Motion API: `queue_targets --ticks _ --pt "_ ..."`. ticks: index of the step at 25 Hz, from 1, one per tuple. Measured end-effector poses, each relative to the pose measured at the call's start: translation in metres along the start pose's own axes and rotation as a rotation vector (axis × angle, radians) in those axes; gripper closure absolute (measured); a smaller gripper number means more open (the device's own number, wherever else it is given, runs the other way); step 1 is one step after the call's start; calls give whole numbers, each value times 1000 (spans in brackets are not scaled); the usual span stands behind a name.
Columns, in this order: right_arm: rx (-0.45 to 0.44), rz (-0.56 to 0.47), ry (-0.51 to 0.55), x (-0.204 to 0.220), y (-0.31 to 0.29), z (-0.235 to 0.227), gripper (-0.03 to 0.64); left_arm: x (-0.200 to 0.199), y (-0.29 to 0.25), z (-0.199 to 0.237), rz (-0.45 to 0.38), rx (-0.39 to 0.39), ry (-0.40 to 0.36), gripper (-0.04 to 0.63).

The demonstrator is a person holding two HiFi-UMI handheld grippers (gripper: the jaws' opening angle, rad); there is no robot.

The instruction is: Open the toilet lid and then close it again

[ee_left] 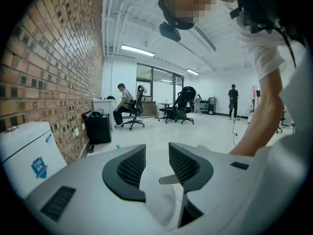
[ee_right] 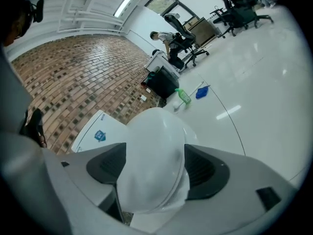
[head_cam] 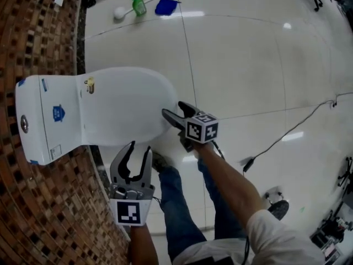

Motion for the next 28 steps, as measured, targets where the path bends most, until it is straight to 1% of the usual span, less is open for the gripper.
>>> queue_targets --ticks 3,6,7,8,13,16,18,19,21,23,28 --pt "66 -32 -7 1 -12 -2 250 9 12 17 3 7 1 454" --pt "143 -57 -25 1 -15 -6 255 20 22 27 23 8 9 454" --pt "157 -65 -43 1 -15 -7 289 23 24 29 29 10 13 454" --pt "160 -70 -64 1 -15 -9 293 25 27 30 34 11 19 454" --pt "102 -52 -152 -3 -17 -14 302 30 29 28 36 22 41 454" --pt "98 -31 -194 -7 -16 -15 324 27 29 23 36 29 48 454" --pt "91 -41 -211 -12 -9 -9 340 21 30 20 26 25 49 454" --pt "74 -61 -211 -17 -2 -3 358 18 31 19 22 24 46 454" --pt "29 -101 -194 -32 12 15 393 12 34 18 20 18 43 454" --pt "-16 -119 -169 -45 26 43 417 3 41 19 17 10 43 454" --pt "-98 -112 -95 -76 53 133 454 -39 81 31 -8 -43 62 454"
Point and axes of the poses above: the fingertips, and each gripper's own axes: y backward along the fingers, z to its left, x out of its underside, the point moved 6 cm from there along y, backward along the fingers, and after that the axes turned 1 degree about -x, right-handed, at the moved point
